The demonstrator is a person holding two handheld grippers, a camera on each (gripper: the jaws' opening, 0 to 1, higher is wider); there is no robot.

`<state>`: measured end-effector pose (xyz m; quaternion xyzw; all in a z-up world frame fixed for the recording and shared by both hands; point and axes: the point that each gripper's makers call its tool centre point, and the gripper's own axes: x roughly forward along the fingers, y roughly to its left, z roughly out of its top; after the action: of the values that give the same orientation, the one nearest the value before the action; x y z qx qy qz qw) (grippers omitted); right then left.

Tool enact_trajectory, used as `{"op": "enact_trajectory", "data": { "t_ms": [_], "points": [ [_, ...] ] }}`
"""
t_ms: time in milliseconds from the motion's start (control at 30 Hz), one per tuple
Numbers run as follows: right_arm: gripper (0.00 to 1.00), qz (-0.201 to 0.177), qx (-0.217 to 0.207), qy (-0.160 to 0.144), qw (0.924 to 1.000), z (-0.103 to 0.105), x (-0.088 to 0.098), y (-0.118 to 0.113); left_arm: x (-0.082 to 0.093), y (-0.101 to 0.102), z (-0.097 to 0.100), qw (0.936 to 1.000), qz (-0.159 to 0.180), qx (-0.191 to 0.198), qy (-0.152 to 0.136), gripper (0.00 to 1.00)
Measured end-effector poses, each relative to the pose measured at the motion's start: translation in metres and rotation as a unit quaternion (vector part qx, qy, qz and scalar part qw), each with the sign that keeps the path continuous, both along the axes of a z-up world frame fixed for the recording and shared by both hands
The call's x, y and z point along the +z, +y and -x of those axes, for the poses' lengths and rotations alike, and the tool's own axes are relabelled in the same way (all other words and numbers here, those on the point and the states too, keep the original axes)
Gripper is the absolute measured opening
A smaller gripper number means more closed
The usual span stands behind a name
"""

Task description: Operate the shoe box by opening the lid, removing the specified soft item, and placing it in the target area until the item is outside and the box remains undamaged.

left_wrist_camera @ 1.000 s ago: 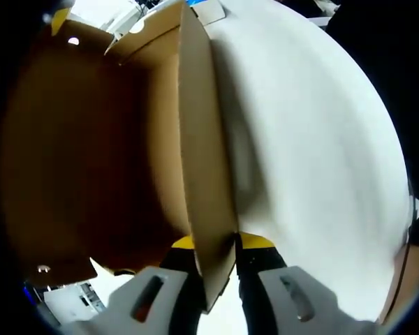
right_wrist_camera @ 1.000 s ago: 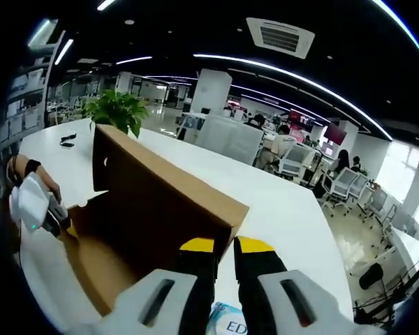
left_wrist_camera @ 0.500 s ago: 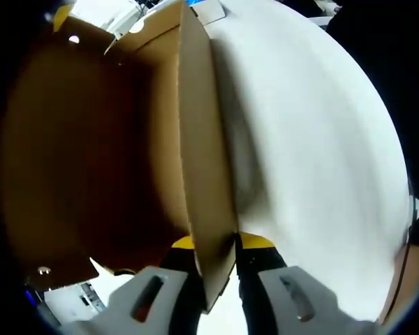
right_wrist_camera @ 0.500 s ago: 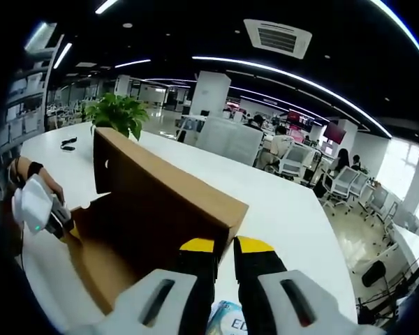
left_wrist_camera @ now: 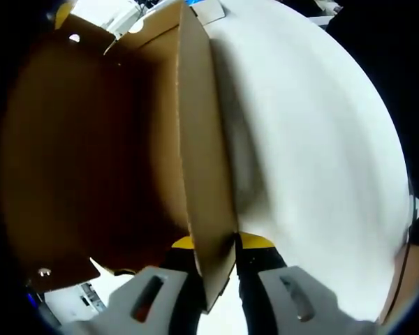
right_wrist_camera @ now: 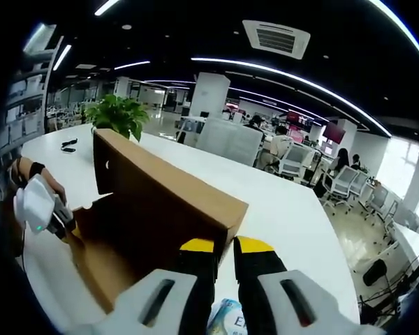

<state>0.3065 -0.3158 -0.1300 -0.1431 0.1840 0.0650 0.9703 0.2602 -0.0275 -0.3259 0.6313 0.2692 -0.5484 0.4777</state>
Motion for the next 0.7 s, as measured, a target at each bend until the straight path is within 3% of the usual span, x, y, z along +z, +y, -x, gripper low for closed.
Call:
{"op": "enact_trajectory", "data": {
  "t_ms": [700],
  "points": [
    [0.07,-0.016,0.000,-0.006,0.9998,0.0071,-0.0019,0.0007,-0.0006,0.0005,0.0000,1.0000,-0.006,0.001,-0.003,0.14]
  ]
}}
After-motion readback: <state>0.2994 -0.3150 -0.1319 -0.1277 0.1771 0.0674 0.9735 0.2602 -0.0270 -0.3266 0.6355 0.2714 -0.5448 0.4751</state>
